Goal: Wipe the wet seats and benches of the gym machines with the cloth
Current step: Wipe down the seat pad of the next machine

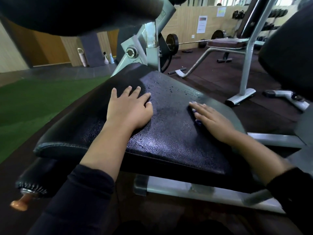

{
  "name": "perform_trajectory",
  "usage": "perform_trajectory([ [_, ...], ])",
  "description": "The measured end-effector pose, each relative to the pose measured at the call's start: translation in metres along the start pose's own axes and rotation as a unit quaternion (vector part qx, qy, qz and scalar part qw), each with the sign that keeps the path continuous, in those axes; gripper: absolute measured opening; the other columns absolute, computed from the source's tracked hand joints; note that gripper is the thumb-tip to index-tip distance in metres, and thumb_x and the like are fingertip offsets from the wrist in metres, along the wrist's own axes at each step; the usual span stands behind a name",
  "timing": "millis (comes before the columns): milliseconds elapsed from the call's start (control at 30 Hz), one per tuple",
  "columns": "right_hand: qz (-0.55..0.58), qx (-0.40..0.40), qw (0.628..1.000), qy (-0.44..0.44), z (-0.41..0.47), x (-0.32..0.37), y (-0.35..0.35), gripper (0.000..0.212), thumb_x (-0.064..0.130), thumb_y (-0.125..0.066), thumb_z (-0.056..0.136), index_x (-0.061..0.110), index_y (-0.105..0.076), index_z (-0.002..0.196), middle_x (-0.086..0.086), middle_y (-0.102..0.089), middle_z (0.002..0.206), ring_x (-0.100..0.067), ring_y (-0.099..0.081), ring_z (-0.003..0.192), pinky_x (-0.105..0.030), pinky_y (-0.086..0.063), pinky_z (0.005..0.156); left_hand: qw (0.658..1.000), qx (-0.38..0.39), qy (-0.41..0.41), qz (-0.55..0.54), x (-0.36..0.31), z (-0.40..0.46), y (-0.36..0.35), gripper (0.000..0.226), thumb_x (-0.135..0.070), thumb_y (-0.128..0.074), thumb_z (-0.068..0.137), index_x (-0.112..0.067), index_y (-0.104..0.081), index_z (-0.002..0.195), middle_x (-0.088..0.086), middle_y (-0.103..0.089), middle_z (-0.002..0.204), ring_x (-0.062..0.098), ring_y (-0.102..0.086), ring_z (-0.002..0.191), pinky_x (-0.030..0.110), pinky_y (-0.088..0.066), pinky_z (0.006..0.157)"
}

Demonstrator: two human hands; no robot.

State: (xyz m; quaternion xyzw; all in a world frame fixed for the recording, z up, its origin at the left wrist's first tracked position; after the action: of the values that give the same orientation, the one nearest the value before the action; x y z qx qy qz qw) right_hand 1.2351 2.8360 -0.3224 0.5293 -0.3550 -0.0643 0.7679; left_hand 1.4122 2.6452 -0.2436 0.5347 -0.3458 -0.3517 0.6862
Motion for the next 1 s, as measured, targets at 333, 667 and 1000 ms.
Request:
perform_trajectory([
  [333, -0.007, -0.016, 0.995, 0.096, 0.058, 0.077, -0.022, 0.053, 0.049, -0.020, 0.097, 0.036, -0.022, 0.148, 0.009, -0.023, 0.156, -0.013, -0.017, 0.145, -0.040, -0.012, 0.119, 1.000, -0.010, 0.005, 0.000, -0.002, 0.002, -0.001, 0.051, -0.042, -0.016, 0.100, -0.041, -0.018, 0.151, -0.008, -0.009, 0.162, 0.015, -0.004, 0.149, 0.051, 0.001, 0.118],
  [667, -0.036, -0.010, 0.999, 0.028, -0.016, 0.048, -0.013, 0.053, 0.052, -0.019, 0.096, 0.040, -0.017, 0.147, 0.018, -0.015, 0.156, -0.009, -0.011, 0.145, -0.036, -0.009, 0.119, 1.000, -0.004, 0.007, -0.004, -0.002, 0.004, -0.002, 0.052, -0.042, -0.015, 0.099, -0.042, -0.017, 0.151, -0.008, -0.007, 0.162, 0.016, -0.002, 0.149, 0.052, 0.003, 0.117],
  [1000, 0.015, 0.002, 1.000, 0.001, 0.045, 0.016, -0.001, 0.047, 0.040, -0.027, 0.102, 0.040, -0.015, 0.148, 0.010, -0.021, 0.156, -0.012, -0.013, 0.146, -0.038, -0.009, 0.119, 1.000, -0.001, 0.009, -0.007, -0.002, 0.005, -0.001, 0.051, -0.045, -0.015, 0.099, -0.042, -0.018, 0.150, -0.008, -0.007, 0.162, 0.015, -0.002, 0.149, 0.051, 0.003, 0.117],
])
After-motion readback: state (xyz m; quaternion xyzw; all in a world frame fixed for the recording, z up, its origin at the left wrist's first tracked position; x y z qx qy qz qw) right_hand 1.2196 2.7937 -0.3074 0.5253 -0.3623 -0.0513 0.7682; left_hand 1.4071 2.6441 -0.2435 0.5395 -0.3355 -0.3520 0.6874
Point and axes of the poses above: each hand's wrist, its own z-axis towards the middle knuckle, its own y-axis out of the back of the hand, x = y × z, the point moved 1 cm from there along z, towards the middle knuckle
